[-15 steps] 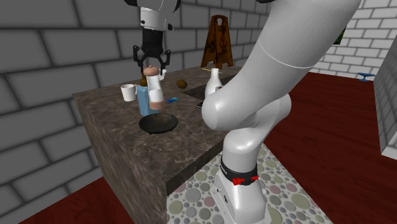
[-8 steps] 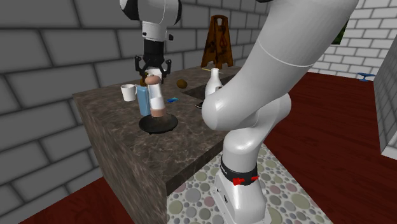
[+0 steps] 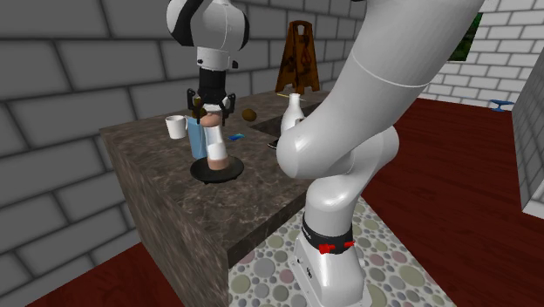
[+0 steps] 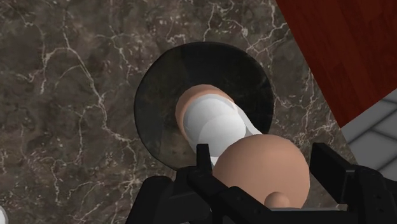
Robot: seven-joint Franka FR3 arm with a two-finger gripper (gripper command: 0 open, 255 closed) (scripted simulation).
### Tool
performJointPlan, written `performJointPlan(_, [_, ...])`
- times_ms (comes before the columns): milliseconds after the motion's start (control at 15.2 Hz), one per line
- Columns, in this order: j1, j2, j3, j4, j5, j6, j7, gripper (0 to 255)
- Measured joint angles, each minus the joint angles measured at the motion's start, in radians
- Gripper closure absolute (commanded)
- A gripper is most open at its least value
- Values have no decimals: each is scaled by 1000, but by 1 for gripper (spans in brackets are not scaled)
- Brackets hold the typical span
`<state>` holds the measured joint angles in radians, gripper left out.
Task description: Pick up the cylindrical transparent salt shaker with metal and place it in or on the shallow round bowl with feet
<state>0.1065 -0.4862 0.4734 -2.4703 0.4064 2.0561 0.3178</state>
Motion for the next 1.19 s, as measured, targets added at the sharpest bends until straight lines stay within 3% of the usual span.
performJointPlan(330, [1, 0, 2, -3, 1, 4, 0, 255])
performJointPlan(396, [1, 0, 2, -3, 1, 4, 0, 0])
performJointPlan(792, [1, 0, 2, -3, 1, 5, 0, 0])
performJointPlan(1188, [-7, -41, -38, 83, -21, -124, 4, 0])
